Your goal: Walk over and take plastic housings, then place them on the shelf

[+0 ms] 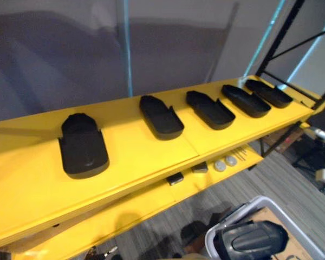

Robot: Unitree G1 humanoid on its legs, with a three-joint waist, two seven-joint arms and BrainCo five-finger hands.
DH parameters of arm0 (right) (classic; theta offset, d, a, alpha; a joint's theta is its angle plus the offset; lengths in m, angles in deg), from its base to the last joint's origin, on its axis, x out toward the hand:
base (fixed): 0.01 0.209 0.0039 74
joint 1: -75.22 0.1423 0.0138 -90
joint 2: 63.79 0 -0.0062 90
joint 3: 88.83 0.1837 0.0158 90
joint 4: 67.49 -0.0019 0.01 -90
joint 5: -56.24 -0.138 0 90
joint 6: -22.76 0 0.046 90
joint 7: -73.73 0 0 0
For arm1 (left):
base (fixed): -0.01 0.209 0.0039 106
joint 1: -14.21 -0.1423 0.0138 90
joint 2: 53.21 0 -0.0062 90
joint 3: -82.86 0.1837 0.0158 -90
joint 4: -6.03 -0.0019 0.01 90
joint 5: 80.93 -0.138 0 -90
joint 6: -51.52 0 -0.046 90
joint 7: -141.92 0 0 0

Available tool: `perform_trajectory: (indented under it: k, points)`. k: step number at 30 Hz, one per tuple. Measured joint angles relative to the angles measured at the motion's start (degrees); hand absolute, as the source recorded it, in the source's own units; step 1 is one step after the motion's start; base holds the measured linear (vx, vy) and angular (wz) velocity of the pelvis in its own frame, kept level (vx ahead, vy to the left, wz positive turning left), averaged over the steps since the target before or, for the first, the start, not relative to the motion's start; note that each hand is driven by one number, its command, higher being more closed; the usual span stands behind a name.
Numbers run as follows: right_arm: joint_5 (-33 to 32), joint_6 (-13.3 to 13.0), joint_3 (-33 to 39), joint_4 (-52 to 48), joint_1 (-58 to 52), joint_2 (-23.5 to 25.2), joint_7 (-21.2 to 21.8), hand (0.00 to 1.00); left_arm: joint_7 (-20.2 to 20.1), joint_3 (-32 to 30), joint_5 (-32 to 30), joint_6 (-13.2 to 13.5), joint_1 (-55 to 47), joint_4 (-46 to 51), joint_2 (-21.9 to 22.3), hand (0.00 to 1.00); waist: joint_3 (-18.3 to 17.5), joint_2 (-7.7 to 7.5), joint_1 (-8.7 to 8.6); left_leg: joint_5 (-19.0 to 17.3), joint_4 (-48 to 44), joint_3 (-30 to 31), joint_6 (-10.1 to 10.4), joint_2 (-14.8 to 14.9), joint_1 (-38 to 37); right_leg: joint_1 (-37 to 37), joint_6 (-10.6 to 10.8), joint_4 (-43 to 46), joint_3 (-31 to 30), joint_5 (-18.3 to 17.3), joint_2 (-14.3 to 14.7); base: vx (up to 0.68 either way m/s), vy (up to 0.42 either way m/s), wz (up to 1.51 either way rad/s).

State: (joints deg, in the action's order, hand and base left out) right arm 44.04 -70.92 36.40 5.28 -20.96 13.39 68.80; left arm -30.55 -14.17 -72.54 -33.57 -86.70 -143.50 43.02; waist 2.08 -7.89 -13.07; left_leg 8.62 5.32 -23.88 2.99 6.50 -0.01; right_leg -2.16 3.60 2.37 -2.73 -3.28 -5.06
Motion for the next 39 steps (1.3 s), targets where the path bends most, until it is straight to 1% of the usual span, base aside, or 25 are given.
perform_trajectory:
  k: [1, 3, 4, 5, 7, 11, 14, 17, 18, 20, 21, 22, 23, 25, 27, 28, 30, 31, 32, 33, 34, 35, 36, 38, 39]
  points:
    - [0.01, 0.02, 0.21, 1.01, -0.4, 0.17, -0.87, 0.0, -0.59, -0.89, -0.02, -0.28, -0.24, -0.01, 0.04, 0.0, -0.37, -0.23, -0.26, -0.23, 0.0, -0.41, 0.1, 0.08, -0.1, 0.26, -0.21, 0.0, -0.6, 0.14, 0.04, -0.02, 0.023, -0.23]
    - [0.03, 0.03, 1.45, 1.95, -1.55, 0.76, -2.32, 0.0, -2.56, -1.38, -0.13, -2.48, -0.28, 0.01, -0.12, 0.0, -0.82, -0.46, -0.77, -0.26, 0.0, -1.0, 0.06, 0.01, -0.16, 0.43, -0.31, 0.03, -0.81, 0.2, 0.03, -0.01, 0.022, -0.16]
    - [-0.12, 0.04, 2.4, 2.74, -2.37, 1.32, -3.51, 0.0, -4.53, -1.9, -1.02, -4.25, -0.14, 0.16, -0.28, 0.0, -0.98, -0.66, -1.09, -0.32, 0.0, -1.73, 0.01, 0.02, -0.49, 0.52, -0.4, 0.11, -1.39, 0.26, 0.03, -0.01, 0.024, -0.17]
    - [-0.32, 0.04, 2.64, 2.98, -2.52, 1.69, -4.11, 0.0, -5.52, -1.99, -2.15, -5.01, -0.03, 0.15, -0.49, 0.0, -0.99, -0.68, -1.21, -0.48, 0.0, -2.01, 0.16, 0.04, -0.72, 0.54, -0.48, 0.15, -1.92, 0.31, 0.03, -0.02, 0.025, -0.28]
    - [-0.57, 0.04, 3.47, 3.3, -2.95, 3.34, -6.53, 0.0, -9.52, -1.79, -7.39, -7.98, 0.04, 0.06, -1.0, 0.0, -1.55, -0.43, -2.46, -0.66, 0.01, -3.94, 0.04, 0.04, -1.38, 1.28, -0.63, 0.62, -3.14, 0.4, 0.08, -0.01, 0.03, -0.38]
    - [-2.91, 0.15, 5.1, 4.79, -6.4, 6.82, -9.24, 0.0, -13.51, -1.16, -11.81, -11.69, 0.05, -0.05, -1.12, 0.0, -2.53, 0.02, -4.32, -1.56, 0.02, -8.31, 0.58, 0.23, -3.33, 2.27, -1.05, 1.35, -6.08, 0.68, 0.12, 0.0, 0.032, -0.53]
    - [-5.6, 0.15, 5.15, 5.26, -9.98, 11.85, -10.22, 0.0, -15.48, 0.44, -15.03, -12.62, -0.31, -0.01, -1.11, 0.0, -3.16, 0.03, -6.39, -2.16, 0.02, -12.09, 1.27, 0.74, -5.28, 3.01, -1.33, 2.17, -7.75, 0.86, 0.33, -0.01, 0.009, -0.65]
    - [-8.16, 0.09, 4.82, 7.53, -14.48, 16.52, -11.42, 0.0, -15.62, 3.96, -15.9, -12.64, -0.31, 0.29, -0.8, 0.0, -3.33, 0.28, -7.11, -2.91, 0.02, -17.33, 2.3, 1.71, -8.12, 3.47, -1.55, 3.02, -9.5, 1.0, 0.77, -0.02, -0.016, -0.88]
    - [-8.23, 0.07, 4.51, 8.27, -15.57, 17.43, -11.8, 0.0, -15.59, 4.28, -15.67, -12.64, -0.38, 0.5, -0.59, 0.0, -3.48, 0.53, -7.12, -3.08, 0.03, -18.28, 2.57, 1.9, -8.58, 3.76, -1.54, 3.3, -9.95, 0.98, 0.98, -0.05, -0.048, -0.9]
    - [-7.51, 0.03, 4.01, 10.92, -19.49, 22.43, -14.0, 0.0, -15.36, 6.18, -14.92, -12.63, -0.57, 1.51, 0.48, 0.0, -3.62, 0.68, -7.71, -3.27, 0.04, -22.02, 3.53, 2.86, -10.36, 4.27, -1.34, 3.84, -9.97, 0.84, 1.27, -0.04, -0.041, -0.77]
    - [-7.17, -0.11, 4.0, 11.74, -20.41, 23.73, -14.78, 0.0, -15.2, 6.19, -14.57, -12.63, -0.74, 2.15, 1.0, 0.0, -3.65, 0.74, -7.92, -3.32, 0.04, -22.65, 3.92, 3.12, -10.64, 4.39, -1.34, 3.8, -9.93, 0.83, 1.36, -0.03, -0.065, -0.58]
    - [-7.17, -0.35, 4.01, 13.0, -21.87, 25.49, -15.9, 0.0, -15.03, 6.21, -13.18, -12.55, -1.03, 2.78, 1.42, 0.0, -3.7, 0.72, -8.14, -3.5, 0.04, -23.72, 4.9, 3.6, -11.1, 4.51, -1.3, 3.72, -9.86, 0.81, 1.59, -0.02, -0.083, -0.49]
    - [-7.23, -1.7, 4.06, 15.77, -24.37, 27.98, -17.97, 0.0, -14.77, 7.55, -11.61, -12.55, -1.03, 3.24, 2.51, 0.0, -4.41, 0.48, -8.28, -3.32, 0.04, -24.67, 5.64, 4.32, -11.12, 5.11, -1.26, 3.52, -9.74, 0.79, 2.1, -0.02, -0.086, -0.43]
    - [-7.36, -3.44, 4.33, 19.09, -26.2, 30.0, -20.23, 0.0, -14.55, 8.58, -10.41, -12.58, -1.0, 4.38, 3.67, 0.0, -4.81, 0.56, -8.41, -2.95, 0.04, -25.55, 6.7, 5.09, -11.26, 5.32, -1.19, 2.93, -9.12, 0.84, 2.43, 0.0, -0.076, -0.28]
    - [-8.63, -6.2, 4.53, 22.77, -26.48, 31.04, -21.32, 0.0, -14.2, 10.35, -8.33, -12.63, -0.94, 5.0, 4.73, 0.0, -4.88, 0.28, -8.38, -2.78, 0.03, -25.91, 6.97, 5.5, -12.13, 5.02, -0.55, 2.93, -8.49, 1.14, 2.57, -0.02, -0.056, -0.15]
    - [-10.73, -8.95, 4.59, 25.3, -26.47, 31.77, -21.26, 0.0, -13.86, 11.24, -7.49, -12.67, -0.94, 5.28, 5.34, 0.0, -5.2, 0.2, -8.15, -2.74, 0.03, -25.88, 7.05, 5.6, -12.21, 5.02, -0.26, 3.1, -8.47, 1.31, 2.67, -0.03, -0.037, -0.02]
    - [-12.79, -12.24, 4.49, 28.75, -25.87, 32.72, -21.2, 0.0, -13.41, 12.15, -5.86, -12.99, -0.93, 6.24, 5.87, 0.0, -5.19, 0.26, -7.6, -2.65, 0.03, -25.74, 7.2, 5.64, -12.08, 5.07, 0.03, 3.12, -8.35, 1.35, 2.66, -0.03, -0.025, 0.05]
    - [-13.88, -14.95, 4.53, 31.92, -25.05, 33.59, -21.21, 0.0, -13.04, 12.35, -4.9, -12.95, -0.97, 7.16, 6.04, 0.0, -5.16, 0.29, -6.85, -2.63, 0.04, -25.59, 7.38, 5.66, -11.98, 5.09, 0.1, 3.1, -8.21, 1.38, 2.59, -0.03, -0.023, 0.08]
    - [-15.57, -16.56, 4.49, 35.3, -24.09, 34.21, -21.24, 0.0, -12.58, 12.23, -4.25, -12.99, -0.98, 7.16, 6.24, 0.0, -5.23, 0.16, -5.95, -2.66, 0.04, -25.43, 8.28, 5.54, -11.97, 5.02, 0.27, 2.93, -8.04, 1.49, 2.29, -0.03, -0.02, 0.1]
    - [-16.79, -17.51, 4.45, 37.13, -23.73, 34.42, -21.2, 0.0, -12.45, 12.16, -4.27, -12.98, -0.97, 7.16, 6.24, 0.0, -5.27, 0.06, -5.68, -2.62, 0.04, -25.34, 8.65, 5.37, -11.93, 5.01, 0.43, 2.85, -7.96, 1.59, 2.05, -0.03, -0.007, 0.07]
    - [-18.84, -19.16, 4.44, 40.39, -22.16, 34.68, -21.19, 0.0, -12.16, 11.79, -4.34, -12.95, -0.76, 7.18, 6.24, 0.0, -5.22, 0.12, -4.78, -2.59, 0.02, -25.26, 8.67, 5.06, -11.89, 5.02, 0.9, 2.77, -7.98, 1.88, 1.74, -0.04, 0.004, 0.03]
    - [-19.85, -19.67, 4.4, 41.82, -21.38, 34.74, -21.17, 0.0, -12.15, 11.45, -4.34, -12.96, -0.74, 7.19, 6.22, 0.0, -5.2, 0.28, -4.35, -2.69, 0.04, -25.27, 8.55, 5.04, -11.87, 4.98, 1.0, 2.79, -7.92, 1.94, 1.75, -0.05, 0.064, 0.02]
    - [-21.77, -20.6, 4.33, 43.53, -20.42, 35.21, -21.16, 0.0, -12.16, 10.93, -4.39, -13.1, -0.41, 7.05, 5.84, 0.0, -5.11, 0.27, -3.5, -2.8, -0.01, -25.36, 8.33, 4.35, -12.12, 4.26, 2.43, 1.77, -7.53, 1.71, 1.16, -0.04, 0.091, 0.03]
    - [-23.88, -22.03, 3.6, 45.26, -19.58, 35.63, -20.49, 0.0, -12.18, 9.2, -5.06, -13.01, -0.37, 7.07, 5.45, 0.0, -5.06, 0.55, -2.76, -2.89, 0.01, -25.57, 8.16, 4.17, -11.99, 3.75, 3.44, -0.53, -6.78, 1.55, 0.25, -0.06, 0.059, -0.05]
    - [-24.98, -22.69, 3.26, 45.69, -18.53, 35.37, -19.65, 0.0, -12.21, 8.09, -6.37, -12.98, -0.38, 7.04, 5.58, 0.0, -4.44, 2.03, -1.68, -3.08, 0.05, -26.51, 7.83, 5.25, -11.4, 3.6, 7.21, -1.3, -6.61, -0.77, 0.65, -0.12, 0.013, -0.12]
